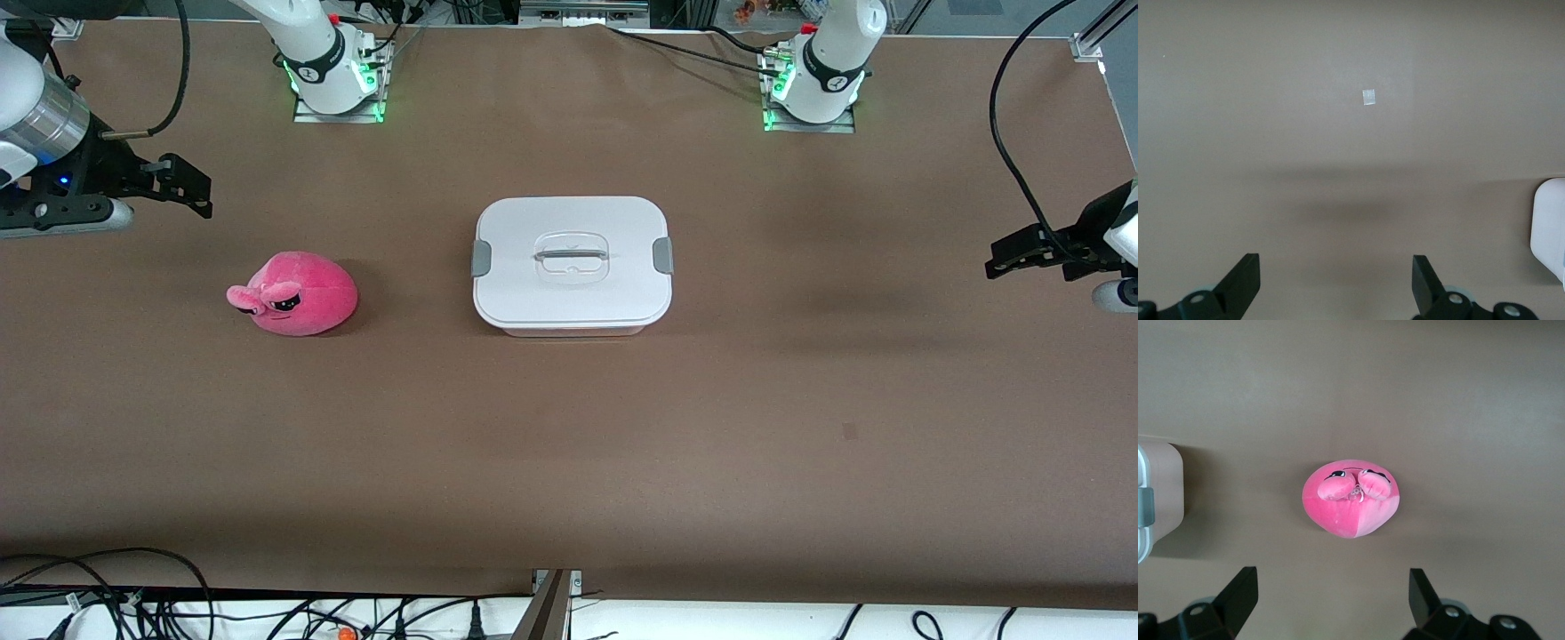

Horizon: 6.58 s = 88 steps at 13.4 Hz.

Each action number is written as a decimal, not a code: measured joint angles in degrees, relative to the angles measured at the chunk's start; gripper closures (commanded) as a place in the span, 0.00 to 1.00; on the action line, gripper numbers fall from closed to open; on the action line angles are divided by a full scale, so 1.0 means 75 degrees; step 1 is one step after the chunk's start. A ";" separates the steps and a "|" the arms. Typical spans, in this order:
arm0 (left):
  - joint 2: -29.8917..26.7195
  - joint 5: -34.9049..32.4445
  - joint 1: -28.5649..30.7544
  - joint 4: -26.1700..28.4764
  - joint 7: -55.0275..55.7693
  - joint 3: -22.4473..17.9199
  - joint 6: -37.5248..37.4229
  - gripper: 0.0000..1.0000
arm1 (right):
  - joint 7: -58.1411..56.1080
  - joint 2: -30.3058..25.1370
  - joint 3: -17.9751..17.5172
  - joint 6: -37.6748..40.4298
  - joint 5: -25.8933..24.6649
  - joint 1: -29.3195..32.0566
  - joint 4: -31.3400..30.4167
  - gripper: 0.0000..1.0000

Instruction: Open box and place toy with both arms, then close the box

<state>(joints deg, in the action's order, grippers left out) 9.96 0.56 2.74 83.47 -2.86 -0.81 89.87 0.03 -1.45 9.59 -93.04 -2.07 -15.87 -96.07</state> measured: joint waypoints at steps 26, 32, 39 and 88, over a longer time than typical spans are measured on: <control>0.1401 0.0329 -0.5210 -0.0037 -0.0015 0.0561 0.0736 0.00 | -0.0349 0.0045 -0.0010 -0.0074 -0.0116 0.0003 0.0025 0.00; 0.2081 0.0060 -0.6022 -0.0043 -0.1185 0.0568 0.2056 0.00 | -0.0349 0.0131 -0.0010 -0.0089 -0.0100 0.0002 -0.0244 0.00; 0.2820 -0.0340 -0.6434 -0.0042 -0.2730 0.0569 0.3000 0.00 | -0.0349 -0.0266 0.0154 -0.0023 0.0561 0.0010 -0.0267 0.00; 0.1503 -0.1538 0.0209 -0.0449 -0.9763 0.0386 0.0106 1.00 | -0.1725 0.1357 0.0289 -0.4999 0.0603 0.0000 -0.3733 1.00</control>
<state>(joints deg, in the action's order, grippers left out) 21.24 -10.98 4.30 80.10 -76.08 2.08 90.66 -12.91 8.73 11.75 -130.53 2.46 -15.87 -124.07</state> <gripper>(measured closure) 0.930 0.824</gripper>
